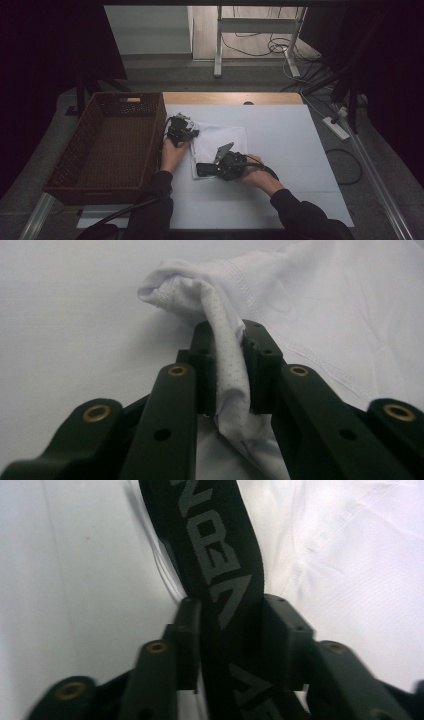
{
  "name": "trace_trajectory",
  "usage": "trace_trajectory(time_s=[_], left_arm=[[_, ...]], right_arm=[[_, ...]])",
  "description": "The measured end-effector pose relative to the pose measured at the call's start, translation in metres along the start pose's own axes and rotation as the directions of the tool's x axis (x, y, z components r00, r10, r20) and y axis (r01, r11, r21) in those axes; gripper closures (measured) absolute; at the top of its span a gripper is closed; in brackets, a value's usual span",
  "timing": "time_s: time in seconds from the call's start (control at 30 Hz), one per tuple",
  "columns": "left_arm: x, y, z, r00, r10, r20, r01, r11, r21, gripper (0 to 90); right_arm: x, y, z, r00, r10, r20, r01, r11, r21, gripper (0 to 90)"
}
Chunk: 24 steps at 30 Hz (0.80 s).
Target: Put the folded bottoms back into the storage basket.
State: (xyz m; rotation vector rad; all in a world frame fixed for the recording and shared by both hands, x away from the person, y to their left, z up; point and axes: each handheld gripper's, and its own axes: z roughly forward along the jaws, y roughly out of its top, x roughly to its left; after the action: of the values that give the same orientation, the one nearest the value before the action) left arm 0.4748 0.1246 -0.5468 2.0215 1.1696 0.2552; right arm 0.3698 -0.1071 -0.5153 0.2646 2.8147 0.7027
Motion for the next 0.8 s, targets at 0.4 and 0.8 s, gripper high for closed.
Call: trace_trajectory(time_s=[0.4, 0.8], left_arm=[[-0.001, 0.000, 0.000, 1.0000, 0.006, -0.007, -0.006, 1.0000, 0.002, 77.1], [-0.011, 0.001, -0.001, 0.9965, 0.031, -0.077, -0.032, 0.9995, -0.005, 80.4]], right_arm=[[-0.004, 0.004, 0.000, 0.9992, 0.035, 0.019, -0.036, 0.9990, 0.028, 76.1], [-0.019, 0.000, -0.003, 0.9892, 0.114, -0.093, -0.116, 0.9931, -0.019, 77.1]])
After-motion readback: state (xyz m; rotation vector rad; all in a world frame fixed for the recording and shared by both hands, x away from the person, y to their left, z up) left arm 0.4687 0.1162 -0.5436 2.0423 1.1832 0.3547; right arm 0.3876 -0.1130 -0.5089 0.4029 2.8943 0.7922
